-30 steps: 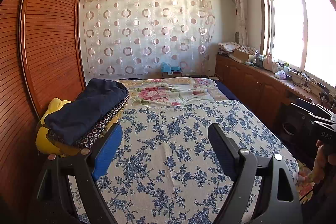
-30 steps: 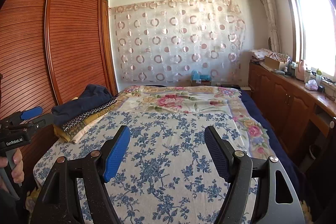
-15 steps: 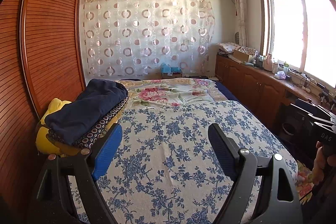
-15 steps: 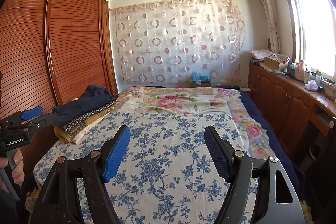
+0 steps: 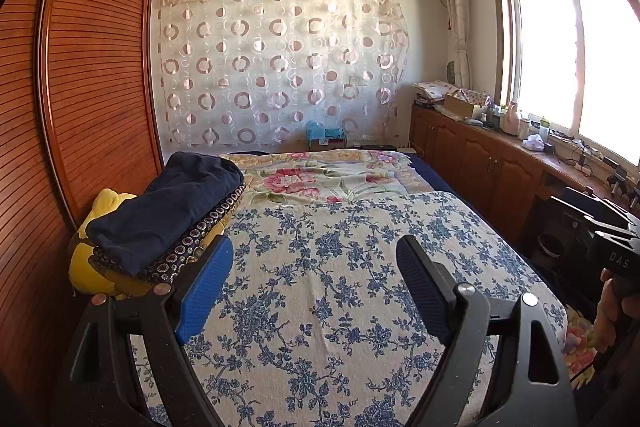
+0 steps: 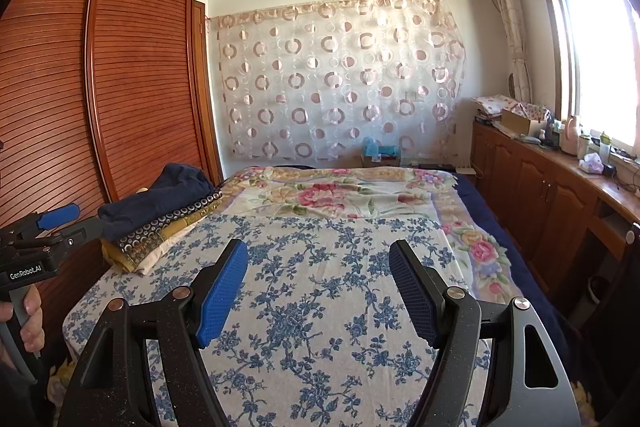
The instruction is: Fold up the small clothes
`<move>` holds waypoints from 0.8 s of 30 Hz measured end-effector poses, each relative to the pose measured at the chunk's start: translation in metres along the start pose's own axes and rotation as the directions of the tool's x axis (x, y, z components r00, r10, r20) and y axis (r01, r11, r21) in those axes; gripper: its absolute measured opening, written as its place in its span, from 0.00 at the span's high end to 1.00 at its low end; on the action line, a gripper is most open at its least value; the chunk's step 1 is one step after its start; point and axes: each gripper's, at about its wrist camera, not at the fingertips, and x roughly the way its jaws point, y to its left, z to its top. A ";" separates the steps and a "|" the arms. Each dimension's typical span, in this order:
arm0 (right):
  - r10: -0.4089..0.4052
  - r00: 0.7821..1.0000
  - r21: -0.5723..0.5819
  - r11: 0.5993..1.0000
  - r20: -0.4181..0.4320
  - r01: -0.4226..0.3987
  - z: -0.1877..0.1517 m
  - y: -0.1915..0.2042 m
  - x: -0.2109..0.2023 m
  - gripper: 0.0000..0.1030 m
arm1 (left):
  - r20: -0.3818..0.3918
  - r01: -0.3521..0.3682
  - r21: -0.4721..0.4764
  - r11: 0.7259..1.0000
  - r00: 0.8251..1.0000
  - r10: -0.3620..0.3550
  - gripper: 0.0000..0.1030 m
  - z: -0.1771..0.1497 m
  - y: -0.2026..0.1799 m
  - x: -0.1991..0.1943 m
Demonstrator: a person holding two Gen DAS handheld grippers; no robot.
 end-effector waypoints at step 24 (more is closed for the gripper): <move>0.006 1.000 0.001 1.000 0.002 -0.006 -0.001 -0.006 0.000 0.27 | 0.003 0.001 0.001 1.000 1.000 -0.001 0.18 -0.001 -0.001 0.000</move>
